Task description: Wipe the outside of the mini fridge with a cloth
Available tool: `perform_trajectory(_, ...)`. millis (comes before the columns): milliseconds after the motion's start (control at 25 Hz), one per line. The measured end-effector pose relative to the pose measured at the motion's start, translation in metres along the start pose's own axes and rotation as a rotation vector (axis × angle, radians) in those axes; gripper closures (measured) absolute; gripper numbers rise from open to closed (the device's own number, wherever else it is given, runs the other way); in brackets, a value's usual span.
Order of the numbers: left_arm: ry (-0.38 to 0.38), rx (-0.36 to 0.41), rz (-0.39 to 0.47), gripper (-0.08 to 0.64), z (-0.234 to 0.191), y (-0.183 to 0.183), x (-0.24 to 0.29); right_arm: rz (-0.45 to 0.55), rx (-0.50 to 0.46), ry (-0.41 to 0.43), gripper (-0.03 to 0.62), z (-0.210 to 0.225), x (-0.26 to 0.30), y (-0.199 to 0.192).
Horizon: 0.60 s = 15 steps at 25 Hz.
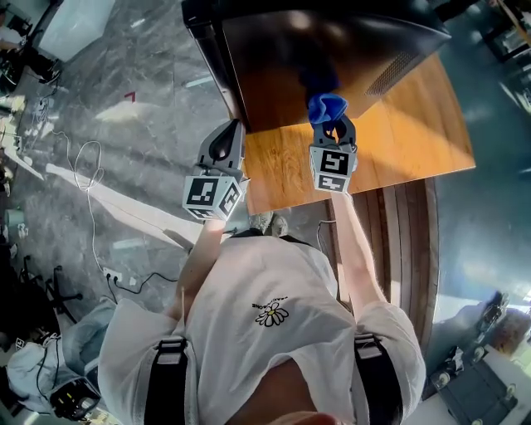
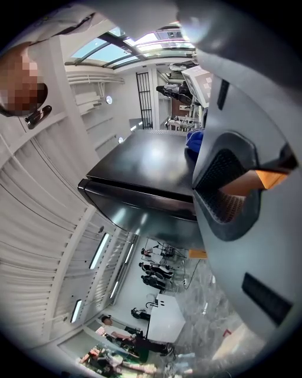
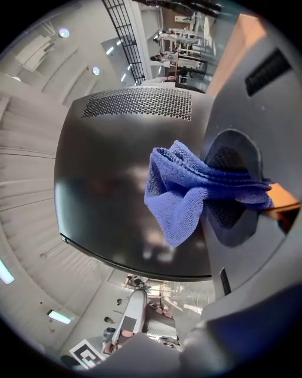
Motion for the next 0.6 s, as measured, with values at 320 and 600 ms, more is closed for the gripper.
perform_trajectory(320, -0.008, 0.005, -0.023, 0.555, 0.003, -0.007, 0.011, -0.066, -0.001, -0.125, 0.52, 0.058, -0.001, -0.032)
perform_trajectory(600, -0.01, 0.013, -0.024, 0.555, 0.001, -0.004, 0.015, -0.131, 0.035, -0.276, 0.52, 0.115, -0.004, -0.059)
Point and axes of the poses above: the fingertips, and each gripper's own axes: x forward along the fingers, z to its right, y out of its top, the point moved 1 cm from there along -x, backward along the fingers, and after that the axes turned 11 degrees about -x, right-handed, at the moved point
